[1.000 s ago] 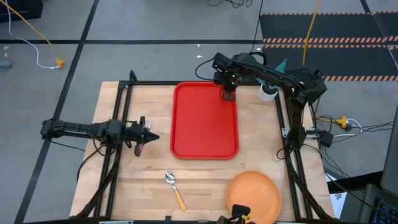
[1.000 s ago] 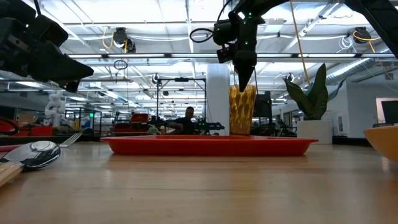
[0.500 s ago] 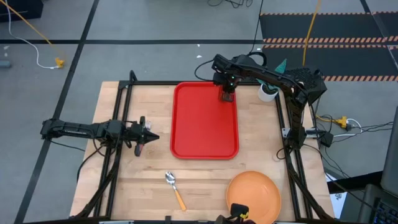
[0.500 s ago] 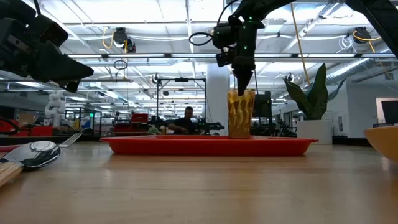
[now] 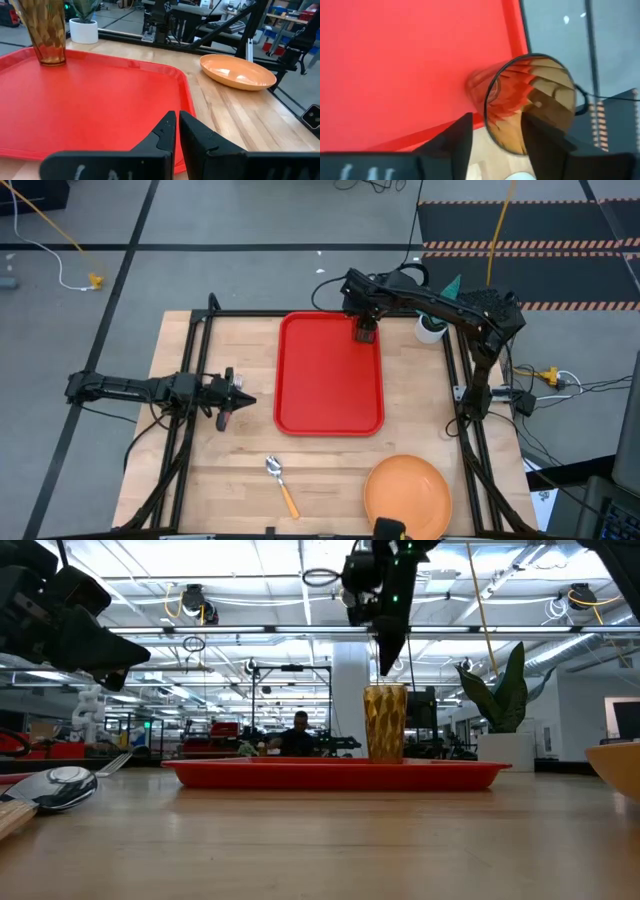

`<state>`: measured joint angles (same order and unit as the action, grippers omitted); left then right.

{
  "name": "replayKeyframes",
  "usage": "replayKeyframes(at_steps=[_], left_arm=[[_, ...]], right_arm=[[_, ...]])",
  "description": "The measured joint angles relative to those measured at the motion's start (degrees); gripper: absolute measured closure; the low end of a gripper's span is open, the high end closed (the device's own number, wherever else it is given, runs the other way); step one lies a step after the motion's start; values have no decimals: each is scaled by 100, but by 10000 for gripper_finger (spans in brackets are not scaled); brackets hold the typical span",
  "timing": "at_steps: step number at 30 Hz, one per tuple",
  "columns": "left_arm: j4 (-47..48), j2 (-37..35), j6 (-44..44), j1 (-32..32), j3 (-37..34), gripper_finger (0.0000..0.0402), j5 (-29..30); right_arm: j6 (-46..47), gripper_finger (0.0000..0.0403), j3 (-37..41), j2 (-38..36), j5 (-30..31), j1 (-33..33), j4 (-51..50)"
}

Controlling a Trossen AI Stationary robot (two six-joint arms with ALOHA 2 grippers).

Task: Pick and place plate/cup/fork/spoon on tray
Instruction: Put the yellow plate on the red serving tray to the bottom left of the yellow cup

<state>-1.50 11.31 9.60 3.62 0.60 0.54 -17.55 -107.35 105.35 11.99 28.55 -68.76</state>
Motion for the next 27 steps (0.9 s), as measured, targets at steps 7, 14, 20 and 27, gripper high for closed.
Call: replayKeyframes(at_steps=[7,14,20,27], left_arm=[[-49,-1,818,14,0,376,-543],[-471,0,1059,407,0,376,-702],[-1098,6,949,944,0,376,-708],[-1689,242,530,1415,0,376,-699]], right_arm=[[764,192,0,-839,31,-751,-193],[2248,189,0,-1577,44,-2249,-786],[3685,189,0,-1679,397,-4046,-1242],[5257,189,551,-1641,486,-5758,-1221]])
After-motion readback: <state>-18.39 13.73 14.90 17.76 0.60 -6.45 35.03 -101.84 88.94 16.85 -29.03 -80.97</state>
